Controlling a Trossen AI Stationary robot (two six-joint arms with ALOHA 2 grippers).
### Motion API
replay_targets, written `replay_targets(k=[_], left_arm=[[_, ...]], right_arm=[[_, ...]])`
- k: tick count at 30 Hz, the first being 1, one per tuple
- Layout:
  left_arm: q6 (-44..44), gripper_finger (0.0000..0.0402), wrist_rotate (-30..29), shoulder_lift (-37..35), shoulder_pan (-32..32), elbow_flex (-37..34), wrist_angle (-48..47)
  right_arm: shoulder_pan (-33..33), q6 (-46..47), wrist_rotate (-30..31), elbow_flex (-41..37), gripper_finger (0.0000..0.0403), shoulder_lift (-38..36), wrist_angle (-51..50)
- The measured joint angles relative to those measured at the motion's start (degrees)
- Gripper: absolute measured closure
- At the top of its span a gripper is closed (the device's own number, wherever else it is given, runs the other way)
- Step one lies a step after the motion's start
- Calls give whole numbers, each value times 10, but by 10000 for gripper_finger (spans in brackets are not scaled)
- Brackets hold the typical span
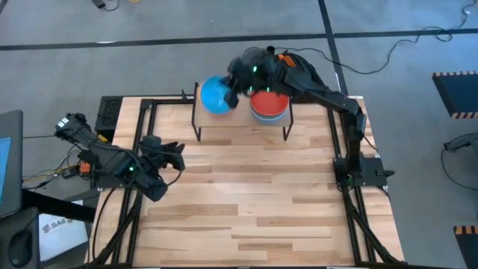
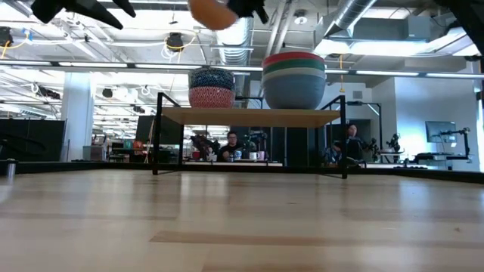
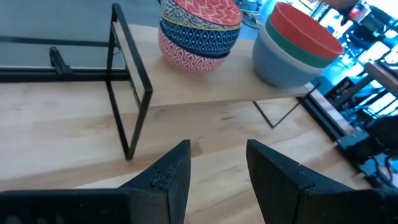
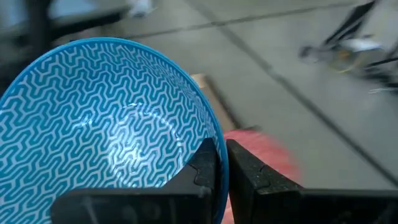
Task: Place and stack bowls onto a shelf
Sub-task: Stack the patterned light blue bowl on top of the patterned red bowl on the shelf
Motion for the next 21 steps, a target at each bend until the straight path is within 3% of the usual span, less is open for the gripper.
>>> replay_targets(k=[3, 9, 21], left_arm=[[5, 262, -1, 6, 13, 0, 14], [6, 262, 23, 15, 41, 0, 39], [21, 262, 62, 49, 83, 0, 72]], right_arm=[[-41, -5, 3, -13, 361, 9, 46], [-92, -16, -20, -18, 361, 42, 28], [-112, -34, -52, -16, 361, 86, 48]])
